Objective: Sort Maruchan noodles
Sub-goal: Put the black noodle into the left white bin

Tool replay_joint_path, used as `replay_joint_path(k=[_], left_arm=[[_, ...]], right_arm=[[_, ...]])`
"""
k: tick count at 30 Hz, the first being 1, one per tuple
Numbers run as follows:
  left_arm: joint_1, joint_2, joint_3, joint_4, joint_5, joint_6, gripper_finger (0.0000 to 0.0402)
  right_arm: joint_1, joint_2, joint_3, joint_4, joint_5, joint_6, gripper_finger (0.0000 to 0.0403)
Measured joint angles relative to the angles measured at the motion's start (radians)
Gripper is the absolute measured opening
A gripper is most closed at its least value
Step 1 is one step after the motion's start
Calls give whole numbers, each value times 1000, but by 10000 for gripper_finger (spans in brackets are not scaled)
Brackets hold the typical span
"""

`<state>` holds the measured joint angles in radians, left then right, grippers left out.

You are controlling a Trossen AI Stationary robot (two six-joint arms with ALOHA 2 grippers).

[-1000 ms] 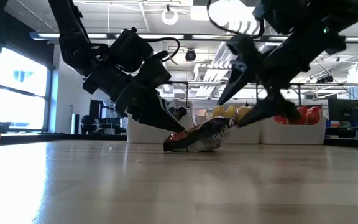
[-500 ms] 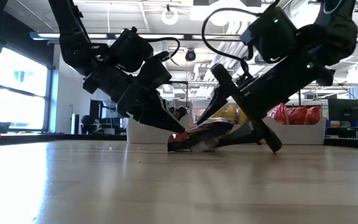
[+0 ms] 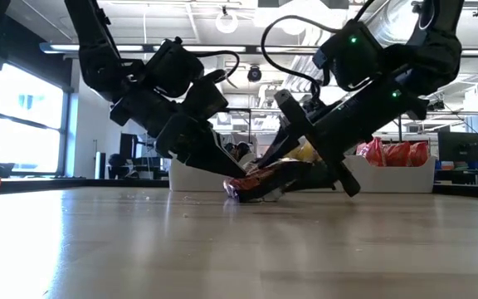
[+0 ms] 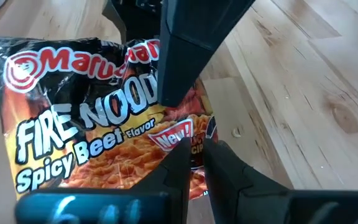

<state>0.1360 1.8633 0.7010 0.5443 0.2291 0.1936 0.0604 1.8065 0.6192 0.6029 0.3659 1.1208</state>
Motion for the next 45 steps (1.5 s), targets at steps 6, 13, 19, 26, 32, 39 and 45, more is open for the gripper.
replay_joint_path(k=[6,13,19,26,32,39,45], left_arm=[[0,0,0,4,1,0,35],[0,0,-1,7,3,28,35],[7,-65,-36,-26,5,44,35],[72,-327,-204,37,-23,53,35],[163,-568,-366,198,-40,10,35],[211,-746,-499,349,-354,-36,35],[211,-839,-558,402,-756,-70,35]], right_arm=[[-20,0,0,5,-6,-53,214],[-42,-2,0,20,-71,-135,129],[-53,-2,2,72,-128,-227,78],[-68,0,19,117,-184,-264,74],[-90,0,144,85,-202,-348,74],[-166,0,491,-373,-89,-367,74],[-249,18,814,-779,54,-363,74]])
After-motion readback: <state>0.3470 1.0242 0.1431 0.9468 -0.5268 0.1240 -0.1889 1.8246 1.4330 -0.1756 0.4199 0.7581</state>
